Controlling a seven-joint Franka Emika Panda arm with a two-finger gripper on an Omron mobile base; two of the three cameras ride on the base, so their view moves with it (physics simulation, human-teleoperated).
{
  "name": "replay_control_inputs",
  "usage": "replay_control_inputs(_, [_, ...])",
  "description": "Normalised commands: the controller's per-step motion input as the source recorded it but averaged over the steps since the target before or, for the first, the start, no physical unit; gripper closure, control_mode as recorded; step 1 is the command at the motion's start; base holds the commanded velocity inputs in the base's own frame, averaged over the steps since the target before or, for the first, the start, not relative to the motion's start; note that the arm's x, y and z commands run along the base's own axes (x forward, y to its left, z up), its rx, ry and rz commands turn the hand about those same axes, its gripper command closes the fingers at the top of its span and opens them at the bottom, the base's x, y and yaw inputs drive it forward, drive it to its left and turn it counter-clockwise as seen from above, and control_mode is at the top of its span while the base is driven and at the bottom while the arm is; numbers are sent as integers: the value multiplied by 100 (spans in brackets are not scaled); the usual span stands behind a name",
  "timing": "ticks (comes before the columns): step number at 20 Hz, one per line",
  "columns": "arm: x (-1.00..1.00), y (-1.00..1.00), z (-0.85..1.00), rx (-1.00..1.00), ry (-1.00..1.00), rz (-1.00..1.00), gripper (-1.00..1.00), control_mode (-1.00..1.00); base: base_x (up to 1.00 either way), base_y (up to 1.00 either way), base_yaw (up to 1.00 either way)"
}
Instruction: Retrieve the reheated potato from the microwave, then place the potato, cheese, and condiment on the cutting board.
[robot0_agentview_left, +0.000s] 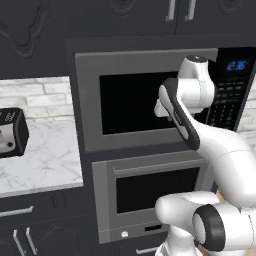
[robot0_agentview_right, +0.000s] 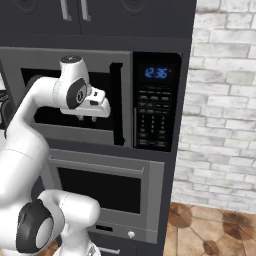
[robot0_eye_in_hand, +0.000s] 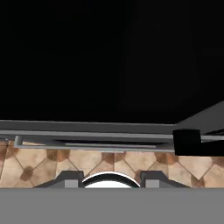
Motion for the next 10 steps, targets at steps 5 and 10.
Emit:
replay_control_inputs(5, [-22,-3,0,1,-11,0,-100,-100,0,0,0])
replay_control_inputs(10, [-50,-18,3,9,-38,0,-100,-100,0,0,0])
